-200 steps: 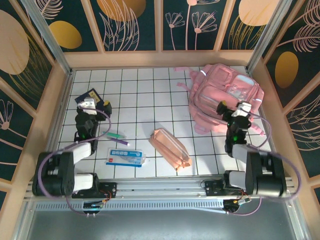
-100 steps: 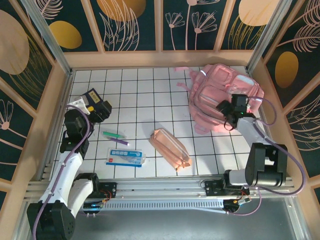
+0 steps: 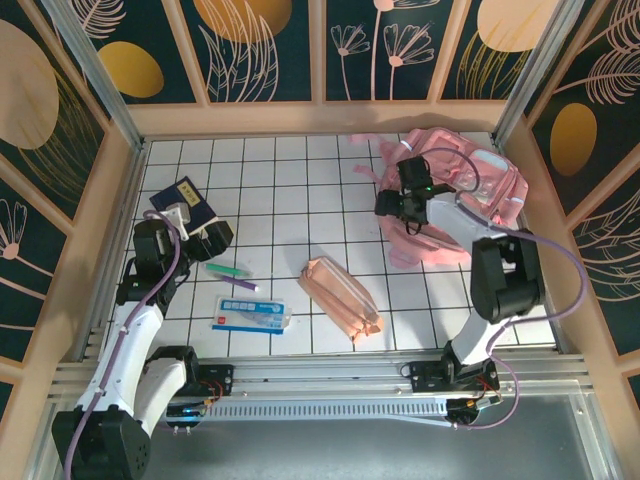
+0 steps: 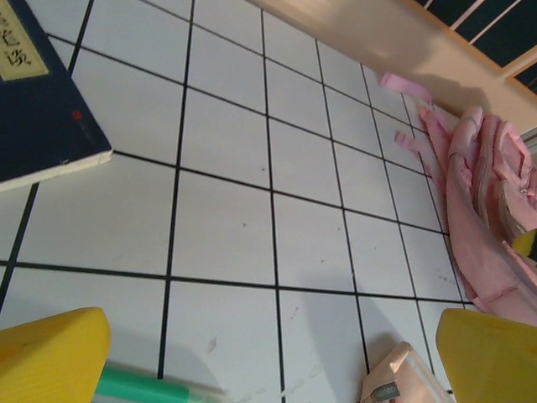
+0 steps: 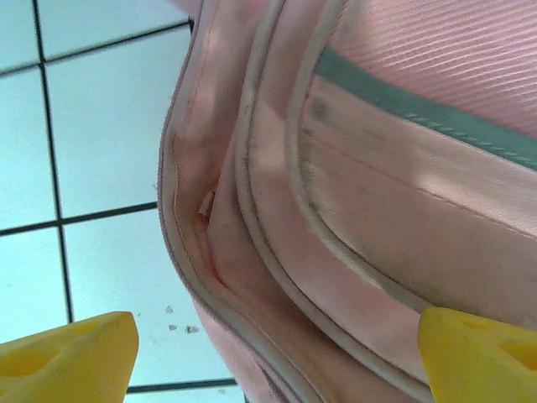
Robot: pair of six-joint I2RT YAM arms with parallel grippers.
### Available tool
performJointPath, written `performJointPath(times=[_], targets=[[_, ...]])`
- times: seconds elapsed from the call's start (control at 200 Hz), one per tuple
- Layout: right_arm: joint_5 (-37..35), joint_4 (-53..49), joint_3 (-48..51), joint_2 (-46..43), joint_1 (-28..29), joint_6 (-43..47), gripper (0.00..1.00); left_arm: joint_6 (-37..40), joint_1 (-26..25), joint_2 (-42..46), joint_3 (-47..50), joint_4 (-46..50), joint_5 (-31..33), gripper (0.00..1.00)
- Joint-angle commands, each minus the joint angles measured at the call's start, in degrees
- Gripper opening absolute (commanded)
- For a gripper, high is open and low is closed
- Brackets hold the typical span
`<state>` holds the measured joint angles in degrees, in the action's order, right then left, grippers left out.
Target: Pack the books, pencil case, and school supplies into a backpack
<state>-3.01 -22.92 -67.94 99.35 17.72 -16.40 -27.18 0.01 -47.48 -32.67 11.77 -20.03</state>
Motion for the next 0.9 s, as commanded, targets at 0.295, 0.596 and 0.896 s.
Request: performJointPath(times=[0.295, 0.596, 0.896], targets=[[-1.41, -0.75, -11.37, 11.03, 5.51, 20.86, 0.00, -0.59, -0.01, 3.16, 3.84, 1.94, 1.12, 0.99], [7.55, 5.41, -11.65, 6.49, 20.23, 47.74, 0.00, -9.63, -0.01, 4.80, 8.65, -5.17, -6.60, 0.99], [0.94, 10.97, -16.74, 12.22, 31.04, 50.94, 0.01, -20.41, -0.01, 4.67, 15.49, -16.71, -13.54, 0.99]])
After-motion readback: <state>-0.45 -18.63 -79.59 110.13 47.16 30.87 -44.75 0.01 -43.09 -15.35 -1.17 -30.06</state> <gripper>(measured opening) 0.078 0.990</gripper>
